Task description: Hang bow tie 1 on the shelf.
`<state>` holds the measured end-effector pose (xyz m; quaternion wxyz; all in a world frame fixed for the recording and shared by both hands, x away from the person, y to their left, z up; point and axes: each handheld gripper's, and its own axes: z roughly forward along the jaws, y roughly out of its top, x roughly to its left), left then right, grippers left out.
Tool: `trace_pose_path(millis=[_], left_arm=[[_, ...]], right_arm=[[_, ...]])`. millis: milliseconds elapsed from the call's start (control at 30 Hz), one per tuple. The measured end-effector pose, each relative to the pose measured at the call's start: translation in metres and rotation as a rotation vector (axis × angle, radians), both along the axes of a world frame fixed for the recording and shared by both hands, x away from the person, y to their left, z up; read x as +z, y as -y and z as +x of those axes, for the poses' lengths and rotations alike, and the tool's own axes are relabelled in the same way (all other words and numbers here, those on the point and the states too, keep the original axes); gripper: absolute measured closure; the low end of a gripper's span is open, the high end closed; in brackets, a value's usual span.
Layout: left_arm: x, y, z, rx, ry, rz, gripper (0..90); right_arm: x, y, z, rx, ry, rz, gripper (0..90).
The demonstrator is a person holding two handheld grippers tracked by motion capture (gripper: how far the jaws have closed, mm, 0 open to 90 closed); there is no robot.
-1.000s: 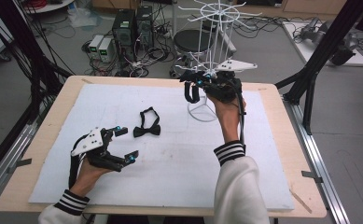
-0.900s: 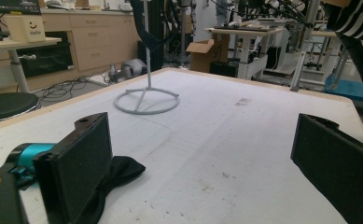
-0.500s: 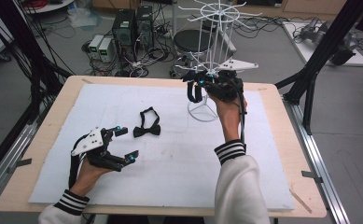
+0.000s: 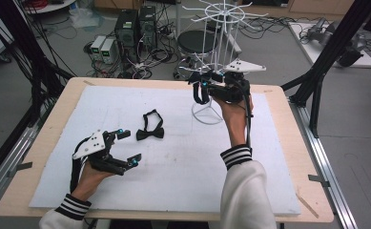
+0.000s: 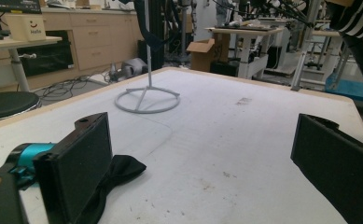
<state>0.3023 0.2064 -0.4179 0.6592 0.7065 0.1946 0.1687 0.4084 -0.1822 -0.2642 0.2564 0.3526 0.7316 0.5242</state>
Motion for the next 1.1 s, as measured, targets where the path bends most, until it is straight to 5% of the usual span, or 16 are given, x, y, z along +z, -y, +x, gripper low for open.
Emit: trace_pose_path(millis=[200, 467, 900, 1100], left_arm=[[0.0, 0.0, -0.001, 0.003, 0.001, -0.003, 5.7], [0.001, 0.0, -0.001, 0.005, 0.003, -0.006, 5.7], [0.002, -0.004, -0.002, 0.021, 0.008, -0.015, 5.7], [0.002, -0.005, -0.001, 0.026, 0.01, -0.012, 5.7]], right_arm=[[0.003, 0.003, -0.005, -0.017, 0.014, 0.019, 38.8], [0.007, 0.012, -0.021, -0.024, 0.061, 0.065, 11.3], [-0.006, 0.036, -0.059, 0.061, 0.147, 0.059, 9.1], [-0.022, 0.058, -0.083, 0.072, 0.182, 0.101, 9.2]])
